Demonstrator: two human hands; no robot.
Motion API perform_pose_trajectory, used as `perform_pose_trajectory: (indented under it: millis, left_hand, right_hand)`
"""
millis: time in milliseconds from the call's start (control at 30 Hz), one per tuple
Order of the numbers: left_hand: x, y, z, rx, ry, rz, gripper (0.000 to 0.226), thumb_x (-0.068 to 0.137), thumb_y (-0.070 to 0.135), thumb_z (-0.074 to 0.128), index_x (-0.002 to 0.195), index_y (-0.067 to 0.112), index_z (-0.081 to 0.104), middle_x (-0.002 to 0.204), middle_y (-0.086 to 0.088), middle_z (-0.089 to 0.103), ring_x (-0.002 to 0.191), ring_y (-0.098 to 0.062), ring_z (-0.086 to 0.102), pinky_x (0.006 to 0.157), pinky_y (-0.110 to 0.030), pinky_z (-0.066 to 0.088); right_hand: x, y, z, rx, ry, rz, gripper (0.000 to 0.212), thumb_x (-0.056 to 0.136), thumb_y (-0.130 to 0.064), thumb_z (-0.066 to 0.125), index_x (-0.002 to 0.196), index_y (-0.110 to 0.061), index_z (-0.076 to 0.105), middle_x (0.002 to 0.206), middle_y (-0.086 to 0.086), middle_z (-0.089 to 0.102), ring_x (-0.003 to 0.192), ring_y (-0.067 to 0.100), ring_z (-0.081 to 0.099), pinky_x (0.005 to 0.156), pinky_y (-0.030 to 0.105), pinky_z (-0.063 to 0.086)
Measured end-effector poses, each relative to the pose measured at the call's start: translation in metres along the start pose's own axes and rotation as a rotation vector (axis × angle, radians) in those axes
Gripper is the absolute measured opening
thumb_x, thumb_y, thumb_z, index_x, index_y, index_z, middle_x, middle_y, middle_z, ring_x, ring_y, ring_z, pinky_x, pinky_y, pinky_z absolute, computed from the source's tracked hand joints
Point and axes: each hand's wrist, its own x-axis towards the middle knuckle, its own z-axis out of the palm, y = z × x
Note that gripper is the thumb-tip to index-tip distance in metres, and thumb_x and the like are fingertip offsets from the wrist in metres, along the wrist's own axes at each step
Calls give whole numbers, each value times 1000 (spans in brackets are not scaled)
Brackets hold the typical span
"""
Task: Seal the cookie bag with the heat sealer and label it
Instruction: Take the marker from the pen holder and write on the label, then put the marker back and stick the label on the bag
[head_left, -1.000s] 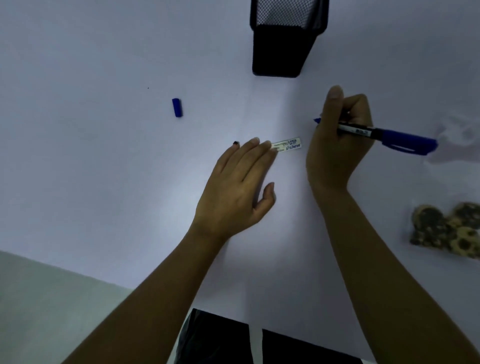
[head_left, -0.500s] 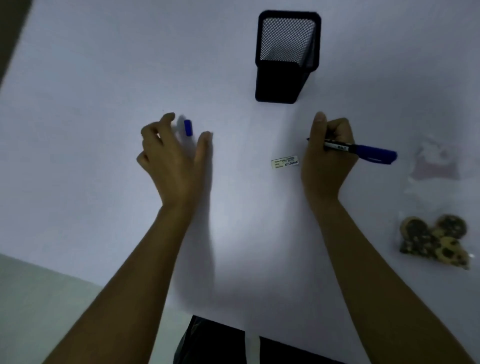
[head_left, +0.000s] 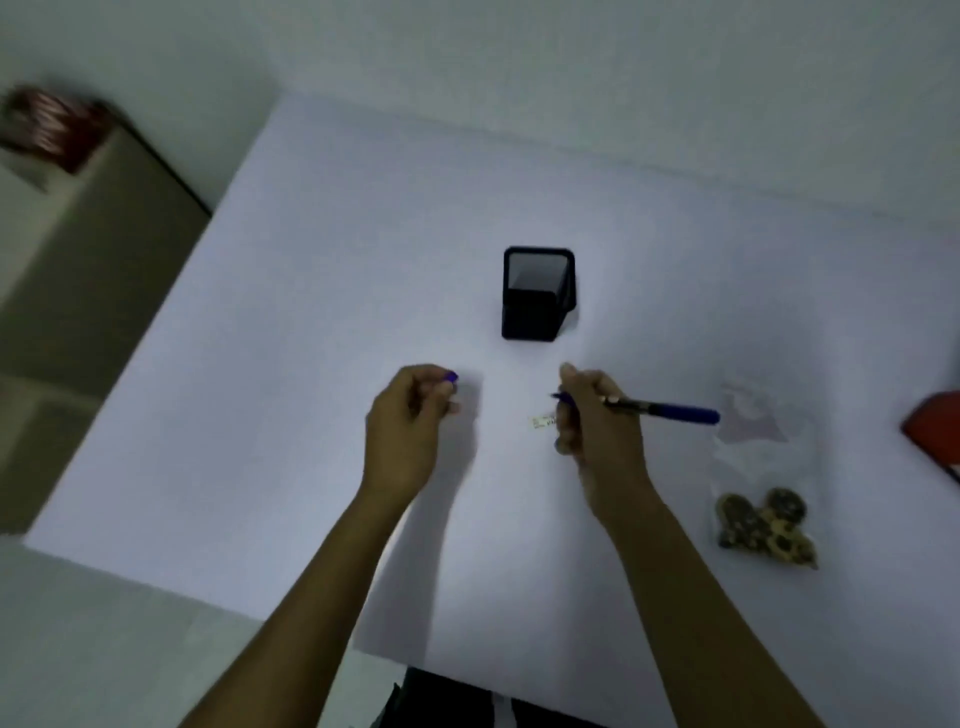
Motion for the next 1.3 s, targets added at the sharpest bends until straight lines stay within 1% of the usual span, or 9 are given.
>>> perform_pose_trajectory:
  millis: [100,167,367,567,800,967,1100,1200,1300]
  left_hand:
    - [-31,35,-16,-162,-196,-33,19,97,7,50,107,10,66,103,-4,72,90,-14,71,84,-21,57]
    - [-43,56,-30,-210,-268,-45,21,98,9,49,110,10,66,105,-6,72,94,-17,71,85,-20,56]
    - [-71,106,-68,-242,-312,64,20,98,11,50,109,13,67,96,-4,72,78,-12,67,77,-21,56]
    - [-91,125,-85,-249,-336,169,20,98,10,50,109,10,66,92,-5,72,74,-10,65,75,-20,55]
    - [-101,136,-101,-261,-362,220,19,99,12,49,109,12,66,91,-4,73,76,-11,67,74,-19,54]
    - [-105,141,-104,-274,-373,246,19,98,10,50,108,10,66,92,-7,73,78,-13,68,75,-20,55]
    - [-106,147,-106,-236,-403,279,19,96,8,53,105,11,68,91,-5,73,73,-12,67,74,-21,55]
    - [-105,152,-108,-216,-426,314,19,93,6,57,104,9,72,91,-7,74,70,-11,65,72,-20,55]
    - [-104,157,-110,-227,-463,292,18,91,6,60,103,10,74,92,-5,76,72,-9,66,72,-18,54]
  right_hand:
    - [-54,-30,19,47,-213,19,21,97,-20,51,81,-13,62,68,6,66,74,26,72,45,26,47]
    - [-73,-51,27,51,-270,15,23,98,-15,45,86,-12,64,78,10,69,89,32,72,49,30,52]
    - [-127,-97,51,24,-309,-75,18,99,-12,44,94,-7,61,88,13,67,93,32,71,56,33,56]
    - [-156,-107,62,39,-301,-119,16,97,-12,48,94,-8,63,95,17,66,86,31,71,56,34,56]
    - [-171,-113,68,86,-280,-169,17,97,-11,46,94,-5,63,90,19,67,88,38,69,57,36,57]
    - [-177,-115,68,103,-277,-199,19,97,-11,46,91,-4,63,86,18,65,80,32,70,57,36,57]
    - [-179,-120,67,41,-271,-209,31,99,-24,46,80,-9,65,90,19,69,87,34,72,59,38,57]
    - [-180,-123,68,-56,-253,-259,34,100,-32,44,85,-10,65,76,16,67,73,29,68,53,32,52]
    - [-182,-123,70,-15,-229,-249,30,100,-32,43,90,-8,57,56,10,52,51,21,49,43,24,39]
